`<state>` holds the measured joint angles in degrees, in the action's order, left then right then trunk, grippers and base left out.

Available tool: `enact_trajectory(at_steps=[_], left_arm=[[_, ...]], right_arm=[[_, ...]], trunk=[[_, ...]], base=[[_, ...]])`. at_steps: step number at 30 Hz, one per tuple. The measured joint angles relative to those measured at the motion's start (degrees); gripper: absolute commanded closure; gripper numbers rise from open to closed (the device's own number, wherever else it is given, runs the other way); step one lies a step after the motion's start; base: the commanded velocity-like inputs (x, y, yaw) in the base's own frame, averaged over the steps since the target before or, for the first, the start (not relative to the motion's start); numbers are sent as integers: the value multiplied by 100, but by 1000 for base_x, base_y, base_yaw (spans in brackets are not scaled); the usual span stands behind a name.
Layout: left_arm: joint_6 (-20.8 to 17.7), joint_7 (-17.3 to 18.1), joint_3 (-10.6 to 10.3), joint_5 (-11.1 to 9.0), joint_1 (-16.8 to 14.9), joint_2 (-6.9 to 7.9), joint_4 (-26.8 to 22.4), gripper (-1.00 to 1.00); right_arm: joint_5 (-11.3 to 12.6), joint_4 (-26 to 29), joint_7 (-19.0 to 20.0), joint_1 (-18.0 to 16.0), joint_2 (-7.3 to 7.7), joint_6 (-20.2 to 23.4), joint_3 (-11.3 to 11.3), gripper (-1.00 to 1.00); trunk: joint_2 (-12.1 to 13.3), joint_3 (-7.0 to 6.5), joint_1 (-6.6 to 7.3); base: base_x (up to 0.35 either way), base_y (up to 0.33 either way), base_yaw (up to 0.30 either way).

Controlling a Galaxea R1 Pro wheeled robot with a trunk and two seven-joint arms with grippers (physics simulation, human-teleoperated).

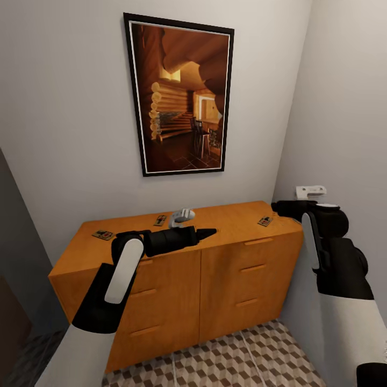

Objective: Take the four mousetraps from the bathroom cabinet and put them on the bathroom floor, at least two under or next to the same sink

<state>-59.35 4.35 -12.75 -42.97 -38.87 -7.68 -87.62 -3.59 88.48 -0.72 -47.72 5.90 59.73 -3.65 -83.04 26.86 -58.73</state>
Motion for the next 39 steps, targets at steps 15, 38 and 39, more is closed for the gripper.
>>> enact_trajectory(at_steps=[15, 38, 39], left_arm=[[17, -17, 16, 36, -1, 1147, 49, -100], [140, -113, 8, 46, 5, 1784, 74, -100], [177, -127, 7, 47, 7, 1784, 79, -100]], right_arm=[[-9, -514, -78, -619, -229, 0, 37, -100], [-450, -638, -729, -663, -460, -2, 6, -100], [-456, -637, -739, -663, -468, -2, 6, -100]], trunk=[[0, 0, 0], [0, 0, 0], [0, 0, 0]], base=[[0, 0, 0], [0, 0, 0], [0, 0, 0]])
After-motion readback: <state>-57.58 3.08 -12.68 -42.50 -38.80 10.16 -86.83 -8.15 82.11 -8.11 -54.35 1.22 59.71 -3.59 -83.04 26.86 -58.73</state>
